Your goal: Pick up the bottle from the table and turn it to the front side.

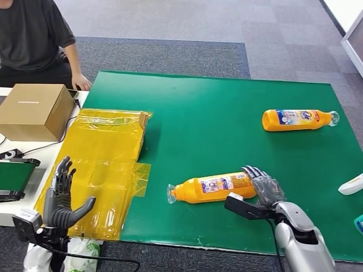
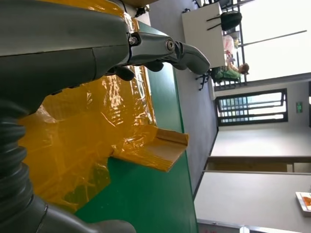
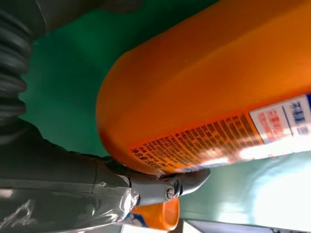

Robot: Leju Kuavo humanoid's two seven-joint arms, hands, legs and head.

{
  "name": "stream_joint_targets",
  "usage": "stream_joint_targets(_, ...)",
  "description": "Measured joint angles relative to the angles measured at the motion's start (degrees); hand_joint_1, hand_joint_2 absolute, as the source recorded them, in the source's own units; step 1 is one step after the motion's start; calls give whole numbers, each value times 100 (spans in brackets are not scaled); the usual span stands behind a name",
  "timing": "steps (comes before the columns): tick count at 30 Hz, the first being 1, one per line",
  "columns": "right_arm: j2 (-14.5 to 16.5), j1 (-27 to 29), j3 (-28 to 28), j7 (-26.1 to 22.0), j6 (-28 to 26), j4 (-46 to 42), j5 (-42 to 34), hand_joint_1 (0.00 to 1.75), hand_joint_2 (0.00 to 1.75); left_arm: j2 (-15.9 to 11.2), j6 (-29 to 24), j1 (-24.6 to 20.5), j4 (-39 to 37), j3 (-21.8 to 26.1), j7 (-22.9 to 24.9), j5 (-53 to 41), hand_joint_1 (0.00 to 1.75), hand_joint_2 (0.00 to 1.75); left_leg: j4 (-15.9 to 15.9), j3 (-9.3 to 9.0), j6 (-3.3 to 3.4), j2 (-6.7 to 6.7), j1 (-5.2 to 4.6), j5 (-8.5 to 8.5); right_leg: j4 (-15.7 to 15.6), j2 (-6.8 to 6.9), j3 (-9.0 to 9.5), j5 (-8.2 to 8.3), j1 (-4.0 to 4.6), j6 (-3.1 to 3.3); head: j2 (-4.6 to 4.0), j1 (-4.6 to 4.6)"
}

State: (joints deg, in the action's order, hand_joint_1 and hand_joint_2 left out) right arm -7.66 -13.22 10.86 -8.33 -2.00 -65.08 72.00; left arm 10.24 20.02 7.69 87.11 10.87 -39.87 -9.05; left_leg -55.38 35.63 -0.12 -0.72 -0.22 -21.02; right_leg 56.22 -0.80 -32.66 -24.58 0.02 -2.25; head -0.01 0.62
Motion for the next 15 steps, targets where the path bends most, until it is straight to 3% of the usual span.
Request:
stream_joint_targets(7,-64,-591,297,-88,-136,797,191,0,175,-109,-69,-68,-137,-150,0,64,0,175,0,-8,-3,1,4,1,0,-2,3,2,2,5,-1,0)
stream_joint_targets(8,-64,-677,366,-89,-181,916,257,7,175,-121,-93,-76,-152,-178,0,81,0,175,0,-9,-4,1,4,2,0,-2,3,3,3,6,-1,0)
stream_joint_targets(11,-62,-951,600,-55,-209,1275,435,138,175,-153,-159,-100,-197,-251,0,122,0,175,0,-17,-6,2,4,5,0,-3,2,8,3,10,0,0)
stream_joint_targets(12,-61,-1040,679,-55,-202,1396,472,175,175,-163,-179,-106,-210,-271,0,133,0,175,0,-21,-6,2,4,6,-1,-4,-1,9,3,11,0,-1)
stream_joint_targets(15,-61,-1212,865,-126,-248,1672,478,175,175,-200,-228,-110,-244,-319,0,175,0,175,0,-33,-4,2,4,8,-2,-3,-6,9,2,10,-1,-2)
